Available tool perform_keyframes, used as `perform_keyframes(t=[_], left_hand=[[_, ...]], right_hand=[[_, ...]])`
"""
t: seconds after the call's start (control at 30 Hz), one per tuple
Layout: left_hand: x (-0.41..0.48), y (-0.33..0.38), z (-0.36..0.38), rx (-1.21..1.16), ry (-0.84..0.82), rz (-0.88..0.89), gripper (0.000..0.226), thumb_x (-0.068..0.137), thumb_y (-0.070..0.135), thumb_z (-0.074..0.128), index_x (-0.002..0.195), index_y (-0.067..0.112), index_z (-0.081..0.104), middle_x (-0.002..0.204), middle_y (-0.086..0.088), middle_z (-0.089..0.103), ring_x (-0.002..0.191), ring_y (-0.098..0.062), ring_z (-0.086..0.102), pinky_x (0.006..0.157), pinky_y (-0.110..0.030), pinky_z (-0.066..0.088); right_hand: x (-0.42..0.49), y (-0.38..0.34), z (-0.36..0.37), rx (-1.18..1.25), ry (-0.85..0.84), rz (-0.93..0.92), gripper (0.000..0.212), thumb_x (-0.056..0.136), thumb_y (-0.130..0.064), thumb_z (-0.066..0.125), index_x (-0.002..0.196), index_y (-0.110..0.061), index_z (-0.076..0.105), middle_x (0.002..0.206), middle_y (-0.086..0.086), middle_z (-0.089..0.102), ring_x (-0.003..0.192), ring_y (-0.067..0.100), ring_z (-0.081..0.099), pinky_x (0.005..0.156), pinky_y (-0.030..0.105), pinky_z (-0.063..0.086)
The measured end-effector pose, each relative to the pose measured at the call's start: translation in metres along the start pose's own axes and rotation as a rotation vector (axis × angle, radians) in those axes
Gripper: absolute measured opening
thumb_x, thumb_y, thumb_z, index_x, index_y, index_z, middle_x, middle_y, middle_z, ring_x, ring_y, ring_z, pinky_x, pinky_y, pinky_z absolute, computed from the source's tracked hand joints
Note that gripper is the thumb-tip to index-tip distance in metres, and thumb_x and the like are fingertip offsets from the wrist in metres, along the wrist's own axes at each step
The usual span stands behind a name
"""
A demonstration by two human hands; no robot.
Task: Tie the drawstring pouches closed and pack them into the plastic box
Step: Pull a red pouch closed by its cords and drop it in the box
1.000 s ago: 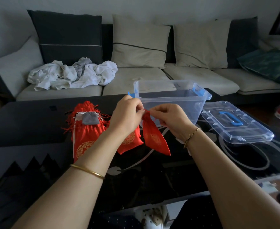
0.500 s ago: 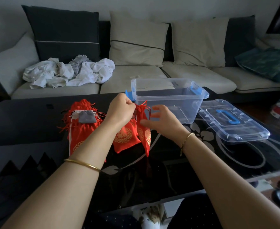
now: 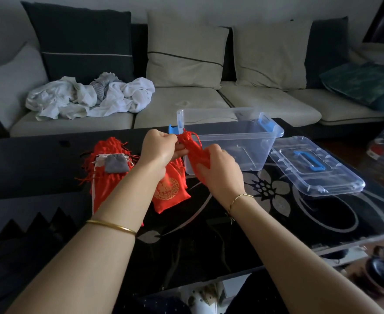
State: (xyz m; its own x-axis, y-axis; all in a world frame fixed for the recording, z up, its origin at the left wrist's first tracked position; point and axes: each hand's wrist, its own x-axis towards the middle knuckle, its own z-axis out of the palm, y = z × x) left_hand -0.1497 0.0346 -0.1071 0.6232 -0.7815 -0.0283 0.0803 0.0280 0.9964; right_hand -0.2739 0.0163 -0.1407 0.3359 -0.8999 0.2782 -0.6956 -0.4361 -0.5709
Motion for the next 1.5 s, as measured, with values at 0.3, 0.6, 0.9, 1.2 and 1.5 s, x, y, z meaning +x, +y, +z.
perform_keyframes(t=[0.3,0.6,0.9,1.2,1.5], left_hand=[[0.045,0.034,0.009,0.058,-0.117,0.076,0.02,0.095,0.0,0.044,0.078,0.008,0.047,0.075,-0.006,0.051,0.061,-0.015,0.062,0.066,-0.029,0.057],[0.092,0.0,-0.014,0.948,-0.228,0.115,0.015,0.083,0.004,0.059,0.093,-0.002,0.068,0.087,-0.015,0.061,0.083,-0.025,0.058,0.078,-0.034,0.047],[0.102,-0.039,-0.03,1.442,-0.421,0.073,0.02,0.08,0.029,0.071,0.097,0.02,0.067,0.11,0.0,0.065,0.11,-0.024,0.056,0.103,-0.046,0.039],[0.092,-0.054,-0.031,1.687,-0.197,0.121,0.038,0.087,0.033,0.063,0.121,0.017,0.056,0.128,-0.007,0.051,0.124,-0.029,0.043,0.104,-0.046,0.033],[0.063,-0.042,-0.031,1.311,-0.236,0.244,0.006,0.085,0.021,0.061,0.082,0.02,0.056,0.099,0.002,0.061,0.101,-0.021,0.055,0.098,-0.048,0.039]], right_hand=[[0.085,-0.009,-0.044,0.22,0.039,0.078,0.014,0.084,-0.016,0.06,0.081,-0.003,0.065,0.085,0.014,0.068,0.083,0.03,0.066,0.075,0.039,0.054],[0.205,-0.005,-0.02,-0.083,-0.492,0.36,0.023,0.09,-0.003,0.054,0.068,-0.008,0.047,0.066,0.007,0.053,0.059,0.018,0.048,0.06,0.027,0.045],[0.201,-0.009,0.008,-0.453,-0.767,0.344,0.032,0.095,-0.01,0.05,0.123,0.005,0.055,0.127,0.018,0.057,0.121,0.033,0.052,0.095,0.036,0.042],[0.153,-0.026,-0.023,0.079,-0.251,0.086,0.016,0.086,-0.003,0.052,0.075,-0.006,0.062,0.06,0.008,0.069,0.063,0.025,0.063,0.056,0.026,0.051],[0.064,-0.025,0.0,0.043,-0.449,-0.056,0.035,0.085,-0.004,0.054,0.119,-0.002,0.058,0.105,0.014,0.065,0.088,0.029,0.066,0.074,0.039,0.058]])
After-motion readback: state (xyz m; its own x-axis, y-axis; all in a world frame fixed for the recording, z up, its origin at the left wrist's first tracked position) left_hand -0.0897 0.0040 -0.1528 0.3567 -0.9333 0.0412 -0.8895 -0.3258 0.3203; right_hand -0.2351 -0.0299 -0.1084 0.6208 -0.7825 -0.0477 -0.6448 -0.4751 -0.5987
